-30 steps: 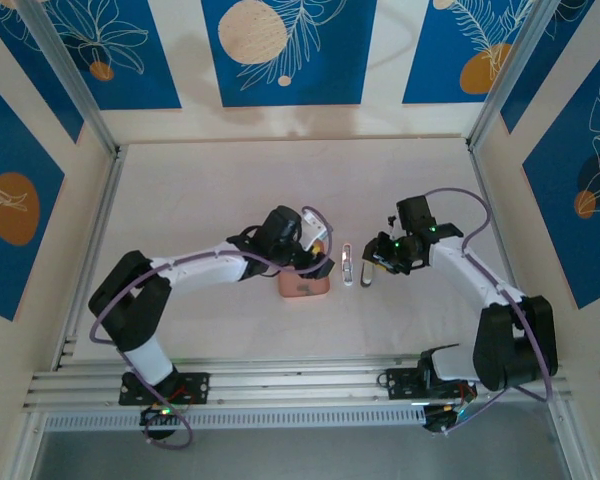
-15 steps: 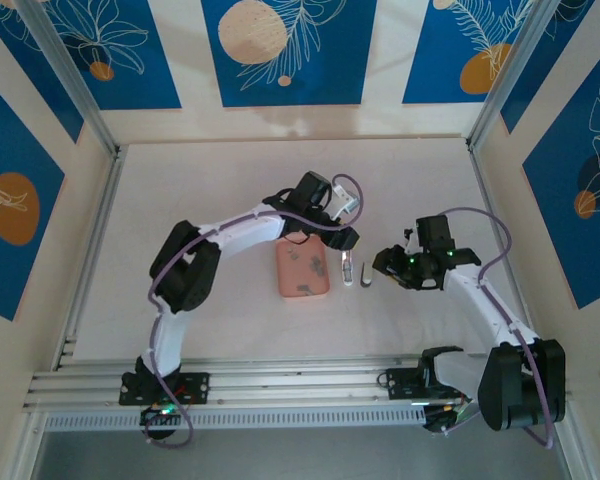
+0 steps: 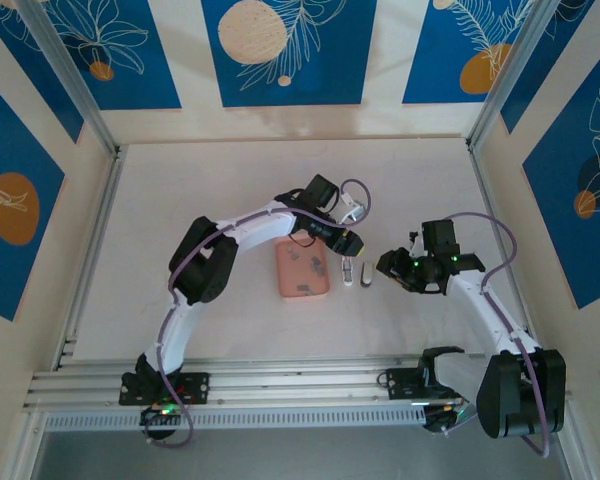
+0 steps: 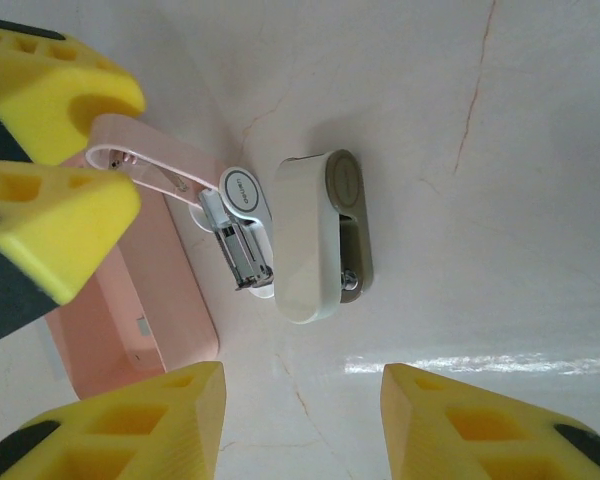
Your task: Load the staples into the stapler
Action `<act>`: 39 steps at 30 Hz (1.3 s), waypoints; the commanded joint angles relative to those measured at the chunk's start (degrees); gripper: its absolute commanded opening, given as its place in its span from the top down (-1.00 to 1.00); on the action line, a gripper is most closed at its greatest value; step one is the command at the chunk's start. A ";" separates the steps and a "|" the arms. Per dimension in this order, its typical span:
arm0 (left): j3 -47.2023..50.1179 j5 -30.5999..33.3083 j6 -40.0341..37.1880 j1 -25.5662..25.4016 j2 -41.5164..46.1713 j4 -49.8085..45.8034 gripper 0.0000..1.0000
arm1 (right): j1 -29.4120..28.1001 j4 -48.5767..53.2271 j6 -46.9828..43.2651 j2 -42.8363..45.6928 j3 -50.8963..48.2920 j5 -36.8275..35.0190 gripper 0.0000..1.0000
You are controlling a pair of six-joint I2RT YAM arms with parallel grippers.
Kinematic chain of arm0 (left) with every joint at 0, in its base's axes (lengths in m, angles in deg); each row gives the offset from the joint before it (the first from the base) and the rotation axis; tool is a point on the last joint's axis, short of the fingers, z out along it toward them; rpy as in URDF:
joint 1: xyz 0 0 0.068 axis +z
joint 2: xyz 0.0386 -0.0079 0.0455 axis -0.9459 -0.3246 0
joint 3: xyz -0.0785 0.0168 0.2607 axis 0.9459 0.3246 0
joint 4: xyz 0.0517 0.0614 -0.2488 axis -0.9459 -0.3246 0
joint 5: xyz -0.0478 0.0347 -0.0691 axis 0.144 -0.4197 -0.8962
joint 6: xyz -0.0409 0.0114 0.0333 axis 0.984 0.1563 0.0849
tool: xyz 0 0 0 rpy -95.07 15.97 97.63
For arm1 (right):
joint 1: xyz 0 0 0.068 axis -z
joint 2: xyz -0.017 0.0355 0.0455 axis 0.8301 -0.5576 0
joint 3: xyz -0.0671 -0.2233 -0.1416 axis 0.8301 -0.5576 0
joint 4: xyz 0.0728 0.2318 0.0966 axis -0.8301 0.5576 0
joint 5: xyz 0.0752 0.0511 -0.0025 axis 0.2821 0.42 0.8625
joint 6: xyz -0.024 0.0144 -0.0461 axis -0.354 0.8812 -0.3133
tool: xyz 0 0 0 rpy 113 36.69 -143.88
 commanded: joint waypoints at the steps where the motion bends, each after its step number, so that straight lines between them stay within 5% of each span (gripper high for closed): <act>1: -0.83 -3.46 -1.45 0.07 0.21 -1.95 -0.20 | 0.34 -0.51 -0.14 1.01 -0.39 1.90 0.09; 39: 14.08 -4.02 -6.97 -3.60 12.18 -0.68 -0.19 | -4.22 -1.95 2.89 -1.61 1.53 2.25 0.07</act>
